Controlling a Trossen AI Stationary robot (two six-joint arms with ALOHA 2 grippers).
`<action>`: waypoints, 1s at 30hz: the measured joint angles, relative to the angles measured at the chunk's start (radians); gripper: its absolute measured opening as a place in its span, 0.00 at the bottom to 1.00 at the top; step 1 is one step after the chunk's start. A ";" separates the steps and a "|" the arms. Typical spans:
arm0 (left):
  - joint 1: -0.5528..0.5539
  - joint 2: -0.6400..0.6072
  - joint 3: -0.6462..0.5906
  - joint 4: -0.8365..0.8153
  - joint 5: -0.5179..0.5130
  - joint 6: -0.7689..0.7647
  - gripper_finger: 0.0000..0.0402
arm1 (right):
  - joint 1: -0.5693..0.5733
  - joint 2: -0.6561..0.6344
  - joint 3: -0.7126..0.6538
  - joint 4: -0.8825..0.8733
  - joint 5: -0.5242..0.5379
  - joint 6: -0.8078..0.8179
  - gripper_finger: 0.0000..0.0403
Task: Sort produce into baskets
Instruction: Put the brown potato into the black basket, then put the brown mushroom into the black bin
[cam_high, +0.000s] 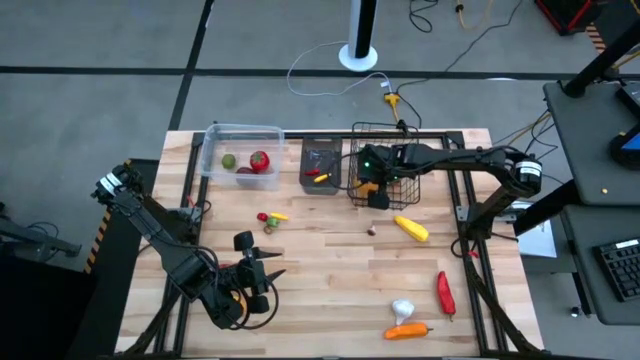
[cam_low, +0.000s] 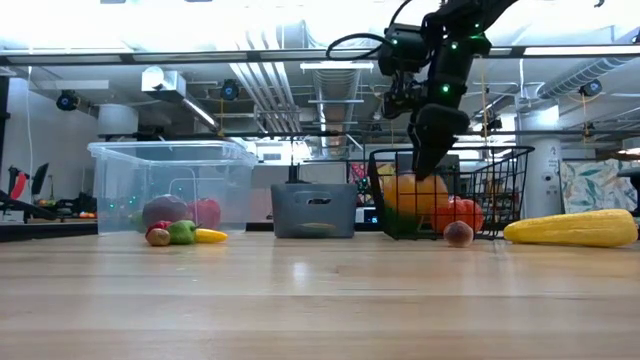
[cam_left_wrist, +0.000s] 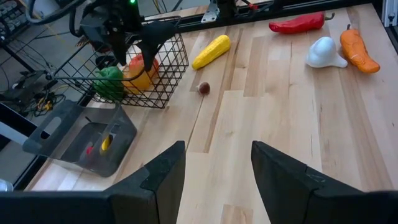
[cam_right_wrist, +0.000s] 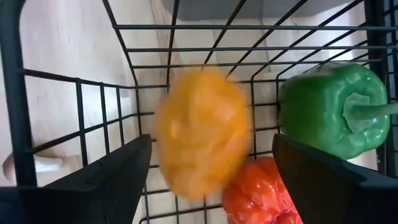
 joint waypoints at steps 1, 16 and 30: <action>0.000 0.000 0.000 0.000 0.000 0.000 0.42 | 0.000 0.000 0.002 -0.003 0.000 0.002 0.81; 0.000 0.000 0.000 0.001 0.000 0.000 0.42 | 0.000 0.000 0.085 -0.073 0.037 0.050 0.83; 0.000 0.000 0.000 0.001 0.003 -0.011 0.42 | 0.123 -0.046 0.279 -0.208 0.025 0.323 0.77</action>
